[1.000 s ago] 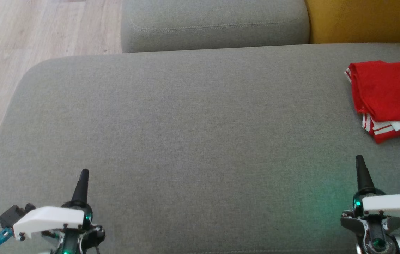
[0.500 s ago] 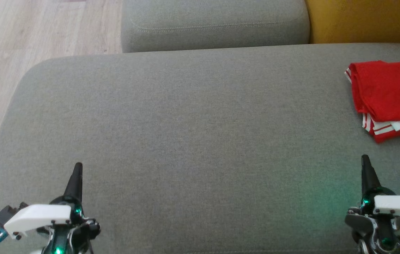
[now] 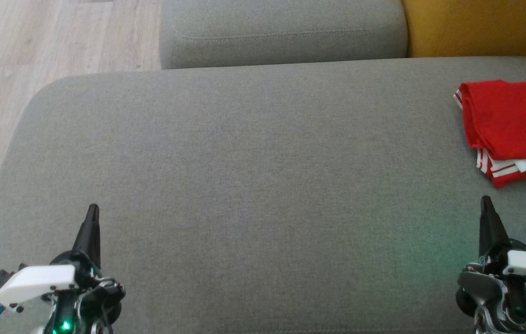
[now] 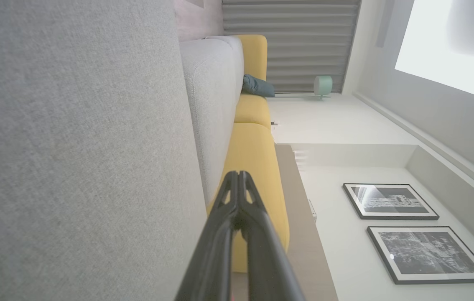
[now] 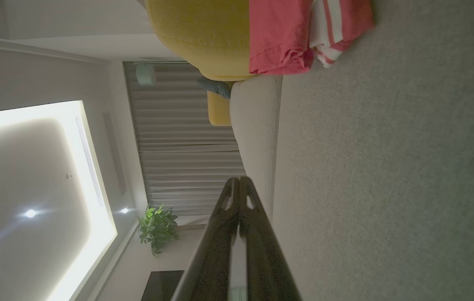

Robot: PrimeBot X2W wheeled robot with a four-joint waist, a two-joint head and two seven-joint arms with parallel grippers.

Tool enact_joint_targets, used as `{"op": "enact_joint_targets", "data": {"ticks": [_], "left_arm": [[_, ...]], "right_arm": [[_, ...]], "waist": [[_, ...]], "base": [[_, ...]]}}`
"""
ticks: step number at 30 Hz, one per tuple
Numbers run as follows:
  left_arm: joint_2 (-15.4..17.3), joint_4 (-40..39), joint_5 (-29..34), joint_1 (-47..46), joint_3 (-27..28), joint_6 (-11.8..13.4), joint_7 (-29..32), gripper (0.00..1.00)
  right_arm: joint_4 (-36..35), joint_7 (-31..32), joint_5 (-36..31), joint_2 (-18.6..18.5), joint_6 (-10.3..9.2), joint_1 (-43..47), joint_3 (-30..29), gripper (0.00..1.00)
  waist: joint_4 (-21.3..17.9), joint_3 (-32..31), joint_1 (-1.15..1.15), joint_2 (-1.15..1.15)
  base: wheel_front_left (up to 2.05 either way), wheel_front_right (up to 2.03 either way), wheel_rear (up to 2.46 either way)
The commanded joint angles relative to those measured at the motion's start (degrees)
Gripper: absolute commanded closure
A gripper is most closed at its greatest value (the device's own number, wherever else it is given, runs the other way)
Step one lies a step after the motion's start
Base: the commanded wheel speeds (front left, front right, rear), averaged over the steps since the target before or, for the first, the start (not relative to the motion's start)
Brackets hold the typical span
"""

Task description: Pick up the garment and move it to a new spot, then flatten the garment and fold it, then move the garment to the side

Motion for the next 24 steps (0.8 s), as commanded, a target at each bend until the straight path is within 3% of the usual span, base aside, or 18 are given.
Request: {"op": "enact_joint_targets", "data": {"ticks": [1,24], "left_arm": [[0.7,-2.1,-1.5,-3.3,2.6,-0.6,0.6,1.00],[0.5,-2.1,-1.2,-3.3,2.9,-0.6,0.8,1.00]], "right_arm": [[-2.2,0.6,1.7,-0.7,0.39,-2.9,0.8,1.00],[-2.2,0.7,1.5,-0.6,0.39,-2.9,0.6,1.00]], "waist": [[0.0,0.0,0.00,0.00],[0.0,0.0,0.00,0.00]], "base": [[0.00,0.00,0.00],[0.00,0.00,0.00]]}}
